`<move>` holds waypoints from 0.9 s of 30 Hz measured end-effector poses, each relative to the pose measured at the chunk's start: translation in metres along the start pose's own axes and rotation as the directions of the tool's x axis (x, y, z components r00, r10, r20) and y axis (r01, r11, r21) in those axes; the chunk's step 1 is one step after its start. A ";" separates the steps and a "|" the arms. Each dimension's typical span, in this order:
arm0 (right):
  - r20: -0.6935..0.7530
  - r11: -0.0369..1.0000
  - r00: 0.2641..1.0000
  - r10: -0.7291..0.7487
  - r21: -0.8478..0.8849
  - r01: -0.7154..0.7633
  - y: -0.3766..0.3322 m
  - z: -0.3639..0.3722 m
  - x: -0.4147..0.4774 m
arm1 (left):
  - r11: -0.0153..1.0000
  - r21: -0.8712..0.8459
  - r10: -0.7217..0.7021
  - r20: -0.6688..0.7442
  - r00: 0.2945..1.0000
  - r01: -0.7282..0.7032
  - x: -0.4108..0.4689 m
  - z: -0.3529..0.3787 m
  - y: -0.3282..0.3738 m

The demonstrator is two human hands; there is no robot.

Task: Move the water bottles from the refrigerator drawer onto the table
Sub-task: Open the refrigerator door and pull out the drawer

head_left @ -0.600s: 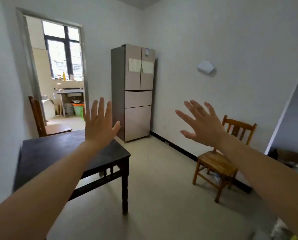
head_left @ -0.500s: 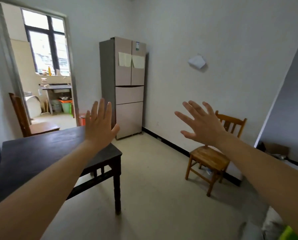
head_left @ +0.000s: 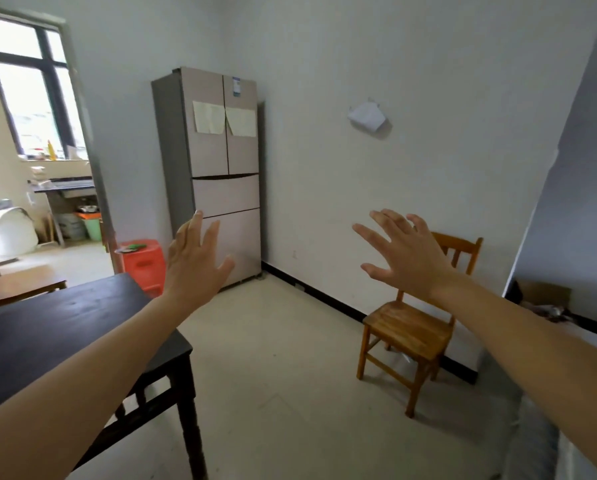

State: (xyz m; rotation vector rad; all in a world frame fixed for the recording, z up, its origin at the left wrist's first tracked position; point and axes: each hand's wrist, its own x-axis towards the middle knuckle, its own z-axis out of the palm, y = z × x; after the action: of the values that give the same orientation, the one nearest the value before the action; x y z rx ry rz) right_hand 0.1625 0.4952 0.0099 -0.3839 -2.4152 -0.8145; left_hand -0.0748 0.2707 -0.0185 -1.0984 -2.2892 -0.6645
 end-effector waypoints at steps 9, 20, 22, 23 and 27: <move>0.011 0.992 0.999 -0.052 0.115 0.050 0.016 0.140 0.063 | 1.000 -0.014 -0.009 0.080 0.997 0.010 0.069 0.095 -0.021; -0.074 0.982 0.982 -0.173 0.066 0.178 0.075 0.278 0.186 | 0.887 -0.374 -0.238 0.133 0.962 0.271 0.212 0.229 -0.059; -0.068 0.984 0.988 -0.140 0.102 0.146 0.087 0.305 0.195 | 0.868 -0.400 -0.245 0.172 0.954 0.295 0.237 0.260 -0.055; -0.070 0.983 0.987 -0.144 0.102 0.151 0.093 0.322 0.195 | 0.869 -0.399 -0.234 0.194 0.953 0.294 0.247 0.277 -0.052; -0.003 0.983 0.986 -0.168 0.078 0.168 0.124 0.392 0.192 | 0.888 -0.357 -0.204 0.256 0.945 0.289 0.282 0.338 -0.036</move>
State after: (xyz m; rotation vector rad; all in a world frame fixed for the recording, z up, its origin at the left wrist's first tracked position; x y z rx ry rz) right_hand -0.1011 0.8533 -0.0782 -0.1520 -2.4994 -0.7878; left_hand -0.3355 0.6170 -0.1016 -1.0993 -2.5794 -1.2019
